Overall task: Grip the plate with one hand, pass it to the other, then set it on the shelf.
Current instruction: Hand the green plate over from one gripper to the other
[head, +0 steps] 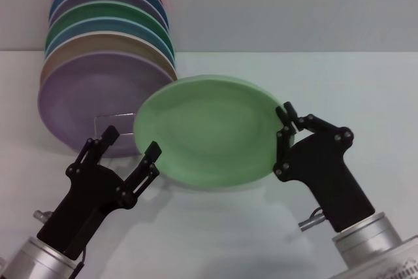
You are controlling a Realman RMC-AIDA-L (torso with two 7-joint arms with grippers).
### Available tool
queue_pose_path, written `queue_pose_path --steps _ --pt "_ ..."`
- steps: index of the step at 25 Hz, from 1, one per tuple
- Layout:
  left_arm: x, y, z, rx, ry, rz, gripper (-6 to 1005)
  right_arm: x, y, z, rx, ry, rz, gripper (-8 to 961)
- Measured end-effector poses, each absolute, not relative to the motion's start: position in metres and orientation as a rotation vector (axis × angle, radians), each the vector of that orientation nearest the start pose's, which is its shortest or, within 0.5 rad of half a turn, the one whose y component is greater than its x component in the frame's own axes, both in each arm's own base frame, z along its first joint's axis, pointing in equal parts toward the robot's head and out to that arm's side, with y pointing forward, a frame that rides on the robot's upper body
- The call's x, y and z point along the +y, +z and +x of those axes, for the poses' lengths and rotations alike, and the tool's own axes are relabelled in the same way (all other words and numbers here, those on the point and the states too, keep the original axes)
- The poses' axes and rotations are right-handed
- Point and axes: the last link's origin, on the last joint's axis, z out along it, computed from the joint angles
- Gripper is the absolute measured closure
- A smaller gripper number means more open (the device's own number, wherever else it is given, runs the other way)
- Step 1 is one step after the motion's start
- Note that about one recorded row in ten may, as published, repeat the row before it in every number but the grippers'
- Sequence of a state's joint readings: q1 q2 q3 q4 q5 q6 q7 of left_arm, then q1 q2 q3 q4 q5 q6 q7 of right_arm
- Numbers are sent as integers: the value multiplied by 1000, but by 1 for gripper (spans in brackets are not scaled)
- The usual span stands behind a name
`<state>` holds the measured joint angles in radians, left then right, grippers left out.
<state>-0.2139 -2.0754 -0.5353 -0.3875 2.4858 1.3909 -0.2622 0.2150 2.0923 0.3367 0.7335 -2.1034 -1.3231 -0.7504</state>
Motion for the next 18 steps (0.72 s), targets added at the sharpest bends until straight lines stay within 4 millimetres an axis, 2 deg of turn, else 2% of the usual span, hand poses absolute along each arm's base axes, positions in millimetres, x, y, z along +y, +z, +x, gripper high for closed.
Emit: queue_pose_path --steps 7,13,18 --pt "238 -77 -277 -548 -1065 -1921 159 222 -102 200 -91 599 -1712 933" --pt "239 -75 -278 -547 -1060 -1910 158 218 -101 196 -120 579 -1694 924" --pt "242 -72 -280 -543 -1056 -1903 198 217 -102 195 -129 574 -1695 916"
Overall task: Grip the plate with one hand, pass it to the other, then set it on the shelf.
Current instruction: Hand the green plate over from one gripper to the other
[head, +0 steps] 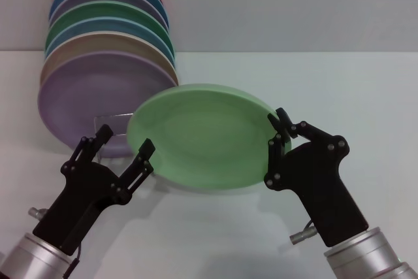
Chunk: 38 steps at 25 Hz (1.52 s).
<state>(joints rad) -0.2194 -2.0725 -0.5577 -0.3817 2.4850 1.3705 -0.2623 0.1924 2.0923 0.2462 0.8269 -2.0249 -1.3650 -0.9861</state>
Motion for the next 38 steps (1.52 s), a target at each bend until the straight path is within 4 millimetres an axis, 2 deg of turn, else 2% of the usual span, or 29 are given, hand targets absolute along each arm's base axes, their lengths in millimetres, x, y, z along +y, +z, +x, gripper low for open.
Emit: queue_pose_path --steps 14,19,34,38 --pt "247 -73 -282 -536 -1024 -1914 311 221 -104 193 -130 574 -1707 895" --pt "248 -73 -281 -524 -1019 -1919 546 222 -104 193 -131 572 -1712 888" --pt "254 -75 -280 -522 -1001 -1936 683 224 -105 192 -133 572 -1716 865" --pt "255 -75 -280 -521 -998 -1937 781 223 -105 192 -134 573 -1717 859"
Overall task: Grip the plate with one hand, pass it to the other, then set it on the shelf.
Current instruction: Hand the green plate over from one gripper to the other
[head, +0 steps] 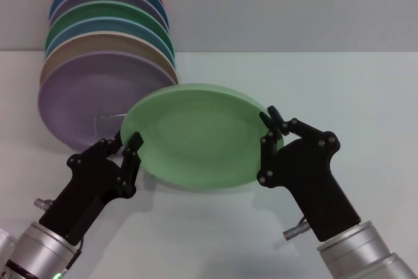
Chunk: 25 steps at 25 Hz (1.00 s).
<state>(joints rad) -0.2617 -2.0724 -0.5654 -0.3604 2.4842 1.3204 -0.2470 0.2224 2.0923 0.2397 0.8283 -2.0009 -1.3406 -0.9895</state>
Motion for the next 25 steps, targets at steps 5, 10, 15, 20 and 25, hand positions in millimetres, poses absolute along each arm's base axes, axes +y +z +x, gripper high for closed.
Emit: queue_pose_path --steps 5,10,15,20,25 --pt "257 -74 -281 -524 -994 -1929 806 223 -105 192 -134 573 -1718 852" --pt "257 -74 -281 -524 -994 -1928 805 223 -105 192 -134 573 -1719 844" --pt "257 -74 -282 -525 -991 -1927 805 223 -106 192 -134 571 -1722 837" --pt "257 -74 -282 -526 -988 -1928 863 224 -107 192 -134 565 -1732 829" --pt "256 -75 -282 -524 -988 -1936 920 224 -107 192 -135 566 -1733 822"
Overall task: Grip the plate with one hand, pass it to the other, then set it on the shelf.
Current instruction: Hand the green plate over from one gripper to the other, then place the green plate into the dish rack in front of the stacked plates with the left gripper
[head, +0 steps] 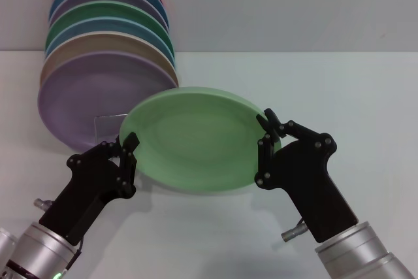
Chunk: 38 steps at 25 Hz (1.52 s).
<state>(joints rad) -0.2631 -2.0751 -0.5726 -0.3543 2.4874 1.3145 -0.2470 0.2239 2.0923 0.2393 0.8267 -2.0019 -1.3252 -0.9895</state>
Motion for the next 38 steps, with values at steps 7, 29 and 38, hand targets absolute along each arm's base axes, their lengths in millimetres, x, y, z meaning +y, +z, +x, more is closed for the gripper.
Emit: queue_pose_path --steps 7,29,38 --pt "255 -76 -281 -526 -991 -1932 956 224 -107 192 -135 566 -1733 811" --pt "249 -62 -292 -458 -949 -1853 956 215 -103 191 -166 609 -1708 759" --pt "231 -26 -297 -398 -1087 -1686 956 190 -111 190 -239 669 -1760 725"
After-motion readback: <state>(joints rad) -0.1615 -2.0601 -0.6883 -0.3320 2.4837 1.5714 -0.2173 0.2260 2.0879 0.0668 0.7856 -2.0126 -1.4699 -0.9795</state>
